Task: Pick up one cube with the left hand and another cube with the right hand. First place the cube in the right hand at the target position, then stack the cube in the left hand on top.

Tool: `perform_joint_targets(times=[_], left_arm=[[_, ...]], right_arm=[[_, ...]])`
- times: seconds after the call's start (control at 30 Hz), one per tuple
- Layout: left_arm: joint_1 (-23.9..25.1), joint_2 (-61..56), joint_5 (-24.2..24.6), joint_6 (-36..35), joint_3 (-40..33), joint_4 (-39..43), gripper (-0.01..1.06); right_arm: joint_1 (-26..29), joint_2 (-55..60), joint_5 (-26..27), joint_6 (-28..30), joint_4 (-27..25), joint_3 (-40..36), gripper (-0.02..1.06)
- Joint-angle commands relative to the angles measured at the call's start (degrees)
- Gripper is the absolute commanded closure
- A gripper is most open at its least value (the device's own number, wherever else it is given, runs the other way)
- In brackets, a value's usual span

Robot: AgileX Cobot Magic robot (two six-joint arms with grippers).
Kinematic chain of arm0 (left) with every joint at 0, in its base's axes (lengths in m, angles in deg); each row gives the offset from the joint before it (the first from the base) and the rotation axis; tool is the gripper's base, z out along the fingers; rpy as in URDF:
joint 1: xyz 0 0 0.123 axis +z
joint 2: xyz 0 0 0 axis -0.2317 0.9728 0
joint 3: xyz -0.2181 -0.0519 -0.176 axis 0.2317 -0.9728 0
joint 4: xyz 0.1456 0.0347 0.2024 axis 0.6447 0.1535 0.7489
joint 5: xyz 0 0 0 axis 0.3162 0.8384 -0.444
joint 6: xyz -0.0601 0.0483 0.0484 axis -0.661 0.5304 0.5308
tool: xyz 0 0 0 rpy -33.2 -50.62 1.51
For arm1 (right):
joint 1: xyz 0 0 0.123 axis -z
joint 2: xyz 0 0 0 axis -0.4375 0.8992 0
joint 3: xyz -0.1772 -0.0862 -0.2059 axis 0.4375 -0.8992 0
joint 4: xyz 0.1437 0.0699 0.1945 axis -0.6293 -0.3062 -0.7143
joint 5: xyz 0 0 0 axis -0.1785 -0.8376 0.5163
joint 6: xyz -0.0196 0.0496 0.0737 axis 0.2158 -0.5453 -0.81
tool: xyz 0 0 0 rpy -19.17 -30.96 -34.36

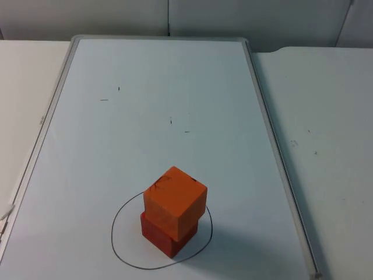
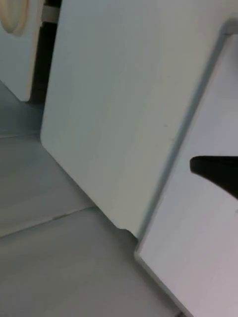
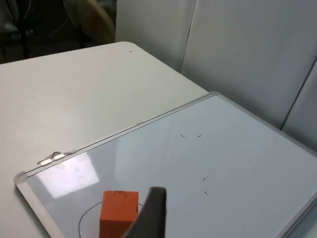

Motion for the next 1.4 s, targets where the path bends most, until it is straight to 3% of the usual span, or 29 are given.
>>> perform_joint_targets(times=[0.0,0.07,0.3,0.57,0.73,1.03,1.37], left_arm=[[0.1,-1.8,4.8,-2.4,0.3,2.3,0.17],[0.1,-4.6,8.3,-2.8,-1.3,2.7,0.17],[0.1,-12.1,9.2,-5.2,-11.0,2.7,0.17],[0.1,-26.9,15.2,-10.8,-22.8,4.0,0.17],[0.1,-35.4,16.3,-12.5,-26.9,4.4,0.17],[0.1,-46.4,22.5,-15.8,-28.4,6.7,0.17],[0.1,-46.4,20.7,-15.6,-29.5,6.3,0.17]], right_arm=[[-0.1,-0.2,0.6,-0.1,0.0,-0.2,0.21],[-0.1,-0.2,0.6,-0.1,0.0,-0.2,0.21],[-0.1,-0.2,0.6,-0.1,0.0,-0.2,0.21],[-0.1,-0.2,1.0,-0.1,0.3,-2.9,0.21],[-0.1,-0.2,2.3,-0.1,0.5,-3.6,0.21],[-0.1,-0.2,2.3,-0.1,0.8,-3.6,0.21],[-0.1,-0.2,0.8,-0.1,0.8,-3.6,0.21]])
